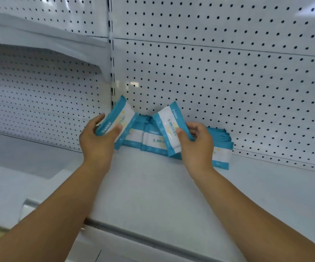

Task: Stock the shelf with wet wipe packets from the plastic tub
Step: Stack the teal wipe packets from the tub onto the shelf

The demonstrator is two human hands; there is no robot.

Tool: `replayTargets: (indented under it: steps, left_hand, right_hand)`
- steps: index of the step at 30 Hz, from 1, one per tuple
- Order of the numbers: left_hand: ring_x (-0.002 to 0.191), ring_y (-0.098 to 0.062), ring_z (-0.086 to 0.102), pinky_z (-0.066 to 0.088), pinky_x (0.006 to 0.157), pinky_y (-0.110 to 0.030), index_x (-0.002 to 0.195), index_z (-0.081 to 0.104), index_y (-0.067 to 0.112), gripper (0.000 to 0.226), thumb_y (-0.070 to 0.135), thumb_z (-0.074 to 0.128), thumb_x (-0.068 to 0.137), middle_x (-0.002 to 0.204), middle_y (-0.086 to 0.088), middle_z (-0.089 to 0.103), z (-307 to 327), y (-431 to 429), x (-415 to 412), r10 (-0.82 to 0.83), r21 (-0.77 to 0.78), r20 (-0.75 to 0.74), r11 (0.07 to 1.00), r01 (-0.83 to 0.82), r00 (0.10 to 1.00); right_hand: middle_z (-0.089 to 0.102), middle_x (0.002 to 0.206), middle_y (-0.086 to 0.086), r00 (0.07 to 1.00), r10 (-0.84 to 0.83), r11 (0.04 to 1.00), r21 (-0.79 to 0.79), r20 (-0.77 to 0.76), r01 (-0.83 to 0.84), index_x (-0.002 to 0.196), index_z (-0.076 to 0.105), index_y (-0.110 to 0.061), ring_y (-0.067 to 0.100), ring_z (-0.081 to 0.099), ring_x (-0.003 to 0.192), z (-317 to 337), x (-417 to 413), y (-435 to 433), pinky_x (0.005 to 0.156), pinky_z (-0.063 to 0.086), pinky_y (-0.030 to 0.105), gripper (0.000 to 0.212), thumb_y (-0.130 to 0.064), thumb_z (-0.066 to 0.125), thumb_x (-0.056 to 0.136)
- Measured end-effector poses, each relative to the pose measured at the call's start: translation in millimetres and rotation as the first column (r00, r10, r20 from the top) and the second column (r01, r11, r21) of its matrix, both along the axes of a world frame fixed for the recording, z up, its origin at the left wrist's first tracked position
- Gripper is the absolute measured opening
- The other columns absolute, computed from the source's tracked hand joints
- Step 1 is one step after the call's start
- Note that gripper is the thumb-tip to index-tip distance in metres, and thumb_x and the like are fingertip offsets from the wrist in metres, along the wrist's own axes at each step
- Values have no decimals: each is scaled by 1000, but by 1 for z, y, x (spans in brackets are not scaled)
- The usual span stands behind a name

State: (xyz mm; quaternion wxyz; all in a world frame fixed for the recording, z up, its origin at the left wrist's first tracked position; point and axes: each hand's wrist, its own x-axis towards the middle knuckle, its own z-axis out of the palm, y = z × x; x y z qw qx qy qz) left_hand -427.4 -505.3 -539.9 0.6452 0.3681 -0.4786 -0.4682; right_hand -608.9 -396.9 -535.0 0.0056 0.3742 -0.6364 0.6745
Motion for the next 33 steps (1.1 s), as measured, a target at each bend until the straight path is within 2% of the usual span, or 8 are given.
replayTargets:
  steps: [5,9,12,15,19,21,27,33]
  left_hand:
    - [70,4,70,59,70,-18,116,54,13,43,12,82,83,96,5,68,-10,-18,6,45,76,-179,997,-32,983]
    - [90,-17,72,60,83,-33,108,58,12,31,17,80,86,101,-5,72,-22,-32,2,2,61,-76,998,3,997]
    - [84,-10,67,56,70,-18,106,58,14,25,19,76,90,99,0,69,-22,-47,3,-22,48,67,999,19,997]
    - [78,-2,61,46,54,-5,104,59,13,23,22,75,91,93,5,65,-22,-61,4,5,2,241,1000,-6,971]
    - [92,-18,60,51,80,-27,100,63,18,27,34,79,85,110,-2,58,-28,-72,0,124,-74,419,992,-103,900]
    - [91,-20,57,49,82,-31,98,64,21,31,41,80,83,110,-4,54,-29,-73,1,155,-55,500,988,-147,852]
    - [71,-12,56,41,60,-21,77,61,16,24,30,78,87,74,8,60,-27,-69,4,105,22,438,992,-128,893]
    - [71,-14,63,45,61,-23,69,62,20,27,31,79,86,76,1,70,-26,-72,3,71,41,423,994,-98,903]
  right_hand:
    - [68,96,-13,997,12,993,-113,-80,-21,104,69,-20,-4,60,89,-6,18,-32,76,48,13,10,-19,69,93]
    - [67,105,-6,966,7,996,-87,-260,-30,111,70,-16,-1,59,95,-13,20,-42,80,46,12,17,-20,69,94]
    - [64,104,-5,941,-19,993,-119,-339,-23,112,69,-13,-11,55,94,-16,19,-41,78,41,4,17,-15,68,95]
    - [64,104,-1,949,-41,990,-144,-312,-4,113,69,-10,-7,54,93,-22,21,-41,77,40,1,18,-12,68,95]
    - [64,105,-5,956,-32,990,-138,-290,-8,112,69,-11,-16,54,95,-24,17,-36,76,39,0,18,-13,69,94]
    - [66,105,-4,952,-3,994,-106,-305,-31,111,69,-12,-14,55,96,-26,15,-32,78,39,0,18,-13,70,93]
    - [67,107,-3,941,22,998,-52,-337,-42,112,69,-13,-5,58,96,-29,21,-30,78,40,1,20,-14,71,93]
    - [67,107,-9,939,52,999,5,-340,-54,113,69,-19,-6,59,101,-31,20,-29,85,44,7,21,-19,72,93]
